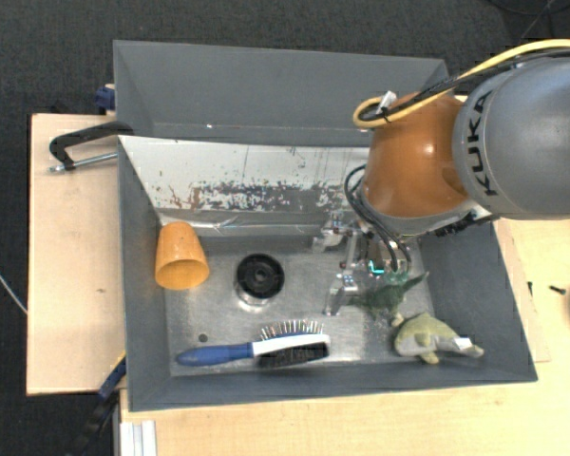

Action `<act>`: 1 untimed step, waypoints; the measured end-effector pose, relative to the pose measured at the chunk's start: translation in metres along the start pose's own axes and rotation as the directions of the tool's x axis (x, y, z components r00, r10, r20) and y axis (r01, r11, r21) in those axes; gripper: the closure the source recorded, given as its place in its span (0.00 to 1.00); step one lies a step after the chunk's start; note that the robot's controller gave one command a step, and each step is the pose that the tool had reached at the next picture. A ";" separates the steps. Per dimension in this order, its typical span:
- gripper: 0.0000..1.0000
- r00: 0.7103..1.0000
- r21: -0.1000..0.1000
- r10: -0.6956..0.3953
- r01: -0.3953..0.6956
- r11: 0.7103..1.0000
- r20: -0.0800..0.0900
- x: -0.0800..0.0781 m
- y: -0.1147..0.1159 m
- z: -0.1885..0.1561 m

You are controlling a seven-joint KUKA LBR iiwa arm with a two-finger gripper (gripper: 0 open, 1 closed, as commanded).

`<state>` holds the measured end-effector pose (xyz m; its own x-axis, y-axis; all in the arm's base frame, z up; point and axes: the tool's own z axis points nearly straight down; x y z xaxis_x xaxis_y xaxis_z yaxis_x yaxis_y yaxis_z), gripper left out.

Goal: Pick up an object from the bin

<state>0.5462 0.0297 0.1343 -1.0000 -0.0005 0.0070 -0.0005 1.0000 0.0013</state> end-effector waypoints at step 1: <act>0.00 0.991 0.003 -0.134 0.134 0.991 0.013 -0.056 0.047 0.061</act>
Offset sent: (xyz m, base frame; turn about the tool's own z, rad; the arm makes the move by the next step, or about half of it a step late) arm 0.0527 0.0460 -0.0643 -0.1315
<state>0.6021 0.0768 0.0731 -0.9909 -0.1342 -0.0063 -0.1342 0.9910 -0.0010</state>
